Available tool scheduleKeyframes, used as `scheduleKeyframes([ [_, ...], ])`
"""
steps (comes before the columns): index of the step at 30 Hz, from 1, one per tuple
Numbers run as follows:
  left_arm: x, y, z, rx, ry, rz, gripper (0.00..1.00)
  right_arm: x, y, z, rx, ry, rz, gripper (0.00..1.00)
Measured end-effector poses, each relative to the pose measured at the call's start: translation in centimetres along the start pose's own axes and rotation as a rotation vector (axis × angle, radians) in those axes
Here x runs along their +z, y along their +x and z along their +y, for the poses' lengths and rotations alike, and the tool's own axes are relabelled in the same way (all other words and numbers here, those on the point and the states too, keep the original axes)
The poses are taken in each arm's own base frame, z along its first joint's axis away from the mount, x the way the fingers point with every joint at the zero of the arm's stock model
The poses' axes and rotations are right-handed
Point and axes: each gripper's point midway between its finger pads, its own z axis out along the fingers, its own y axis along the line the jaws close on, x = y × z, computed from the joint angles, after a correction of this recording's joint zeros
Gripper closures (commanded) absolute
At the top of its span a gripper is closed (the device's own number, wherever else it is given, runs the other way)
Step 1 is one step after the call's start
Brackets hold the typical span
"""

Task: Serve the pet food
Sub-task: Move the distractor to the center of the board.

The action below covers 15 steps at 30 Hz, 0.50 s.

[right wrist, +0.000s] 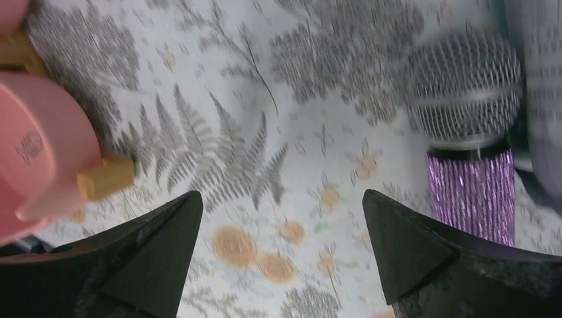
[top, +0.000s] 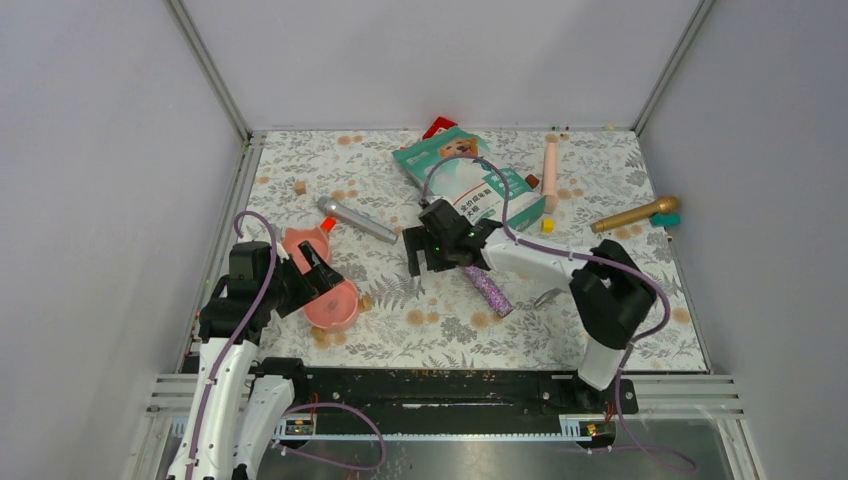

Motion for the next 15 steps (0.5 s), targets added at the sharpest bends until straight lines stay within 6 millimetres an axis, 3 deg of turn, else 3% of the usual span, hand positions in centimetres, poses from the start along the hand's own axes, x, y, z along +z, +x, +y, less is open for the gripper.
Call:
scheduleKeyframes([
  [7, 0.0, 0.1, -0.1, 0.007, 0.006, 0.004, 0.01, 3.8, -5.0, 2.4, -0.013, 0.024, -0.12, 0.01],
  [15, 0.0, 0.0, -0.1, 0.008, 0.008, 0.001, 0.01, 6.4, -3.5, -0.8, 0.002, 0.166, -0.115, 0.01],
])
